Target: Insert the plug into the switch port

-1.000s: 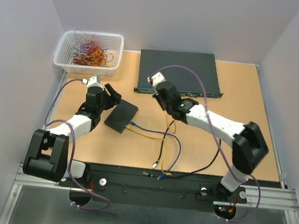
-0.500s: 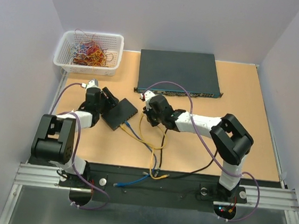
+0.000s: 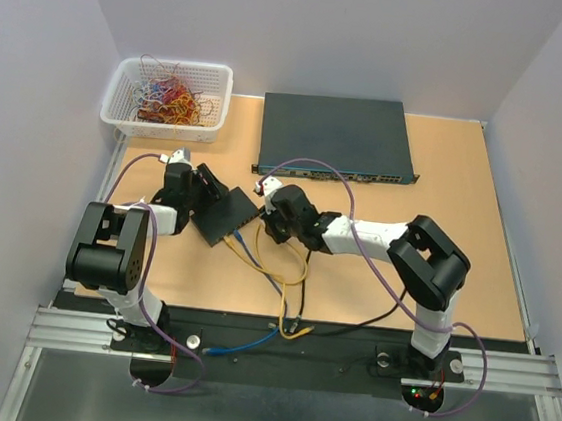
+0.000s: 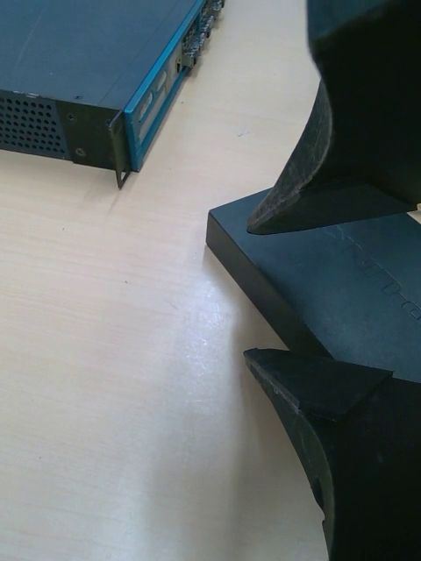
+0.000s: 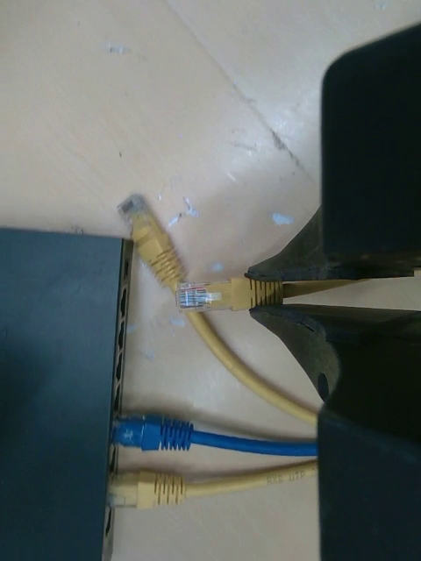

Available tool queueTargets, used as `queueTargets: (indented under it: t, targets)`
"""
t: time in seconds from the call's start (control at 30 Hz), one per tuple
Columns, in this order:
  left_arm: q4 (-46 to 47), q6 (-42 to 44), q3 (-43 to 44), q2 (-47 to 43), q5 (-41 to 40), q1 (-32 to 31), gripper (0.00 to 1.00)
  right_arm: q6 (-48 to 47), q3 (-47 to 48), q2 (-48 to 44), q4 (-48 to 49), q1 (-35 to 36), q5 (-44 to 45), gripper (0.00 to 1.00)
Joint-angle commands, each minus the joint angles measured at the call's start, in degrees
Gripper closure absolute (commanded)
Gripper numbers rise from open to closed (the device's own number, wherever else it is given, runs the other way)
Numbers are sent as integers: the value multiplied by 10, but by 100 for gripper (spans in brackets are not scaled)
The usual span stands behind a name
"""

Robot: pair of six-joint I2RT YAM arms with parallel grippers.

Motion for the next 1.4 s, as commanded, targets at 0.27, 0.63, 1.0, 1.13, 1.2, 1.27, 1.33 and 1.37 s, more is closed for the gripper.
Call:
queueTargets:
  t: [0.27,0.63,1.0,1.13,1.2,1.27,1.33,1.37]
  targets:
    - [20,9,12,-5,18,1,36,-2,49,-138,-26,98,108,99]
    - [21,22,24,-14,13,1,36,-45,227,-303,-220,275,197,100]
    - [13,43,22,-55,0,6,36,63,116,-464,-243,363,124,100]
    - [13,42,22,-56,6,11,36,82,43,-476,-243,362,272,100]
    - [16,40,23,-50,14,11,36,85,22,-458,-242,362,338,100]
    - [20,38,24,-41,17,11,36,88,9,-405,-236,334,344,100]
    - [27,34,24,-34,22,12,36,101,5,-338,-216,284,316,99]
    - [29,32,23,-34,24,11,36,101,3,-312,-207,268,302,100]
